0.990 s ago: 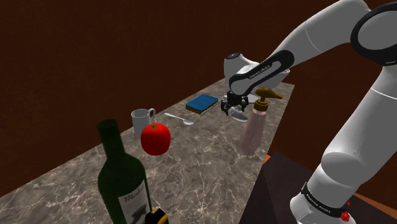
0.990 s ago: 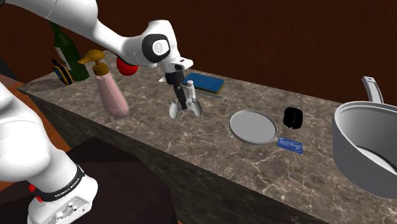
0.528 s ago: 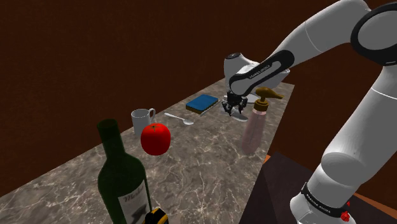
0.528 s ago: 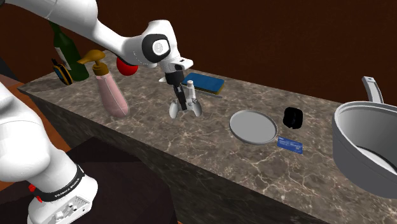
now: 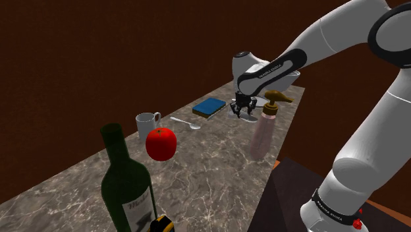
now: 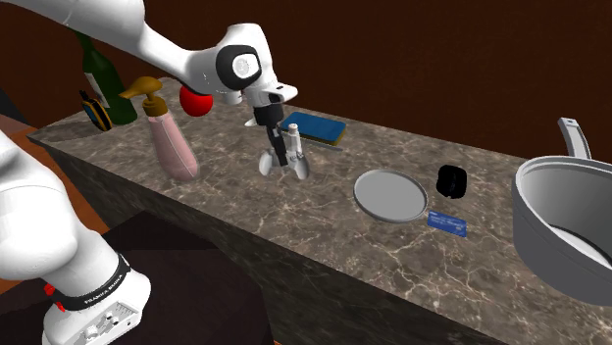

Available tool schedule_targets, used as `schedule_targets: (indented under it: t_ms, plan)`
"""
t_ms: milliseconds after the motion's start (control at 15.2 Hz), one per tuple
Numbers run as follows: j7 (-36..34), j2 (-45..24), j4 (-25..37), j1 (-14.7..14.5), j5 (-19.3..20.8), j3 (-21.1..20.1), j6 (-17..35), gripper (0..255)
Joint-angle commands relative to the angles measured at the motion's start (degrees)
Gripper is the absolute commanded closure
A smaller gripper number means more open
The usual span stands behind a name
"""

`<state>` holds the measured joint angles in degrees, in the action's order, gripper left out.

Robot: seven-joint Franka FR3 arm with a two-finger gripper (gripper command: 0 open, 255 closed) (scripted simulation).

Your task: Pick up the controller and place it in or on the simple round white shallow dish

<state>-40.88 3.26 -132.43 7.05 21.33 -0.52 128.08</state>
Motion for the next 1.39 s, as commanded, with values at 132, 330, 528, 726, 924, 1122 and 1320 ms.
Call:
schedule_targets:
  t_ms: [132,330,528,726,924,1122,1320]
  plan:
    - [1.2,1.6,1.6,-0.1,-0.9,-0.1,-3.0,255]
    - [2.1,2.8,2.7,-0.2,-1.4,-0.1,-5.2,255]
    - [2.8,3.8,4.0,-0.3,-1.9,-0.2,-7.4,255]
    - [3.5,4.5,5.1,-0.4,-2.3,-0.2,-9.2,255]
    - [7.1,1.4,8.6,1.3,-2.0,1.9,-8.4,255]
    - [10.8,-2.1,12.6,3.1,-2.1,3.8,-7.9,255]
    - [14.5,-5.9,17.2,4.8,-2.7,5.5,-7.6,255]
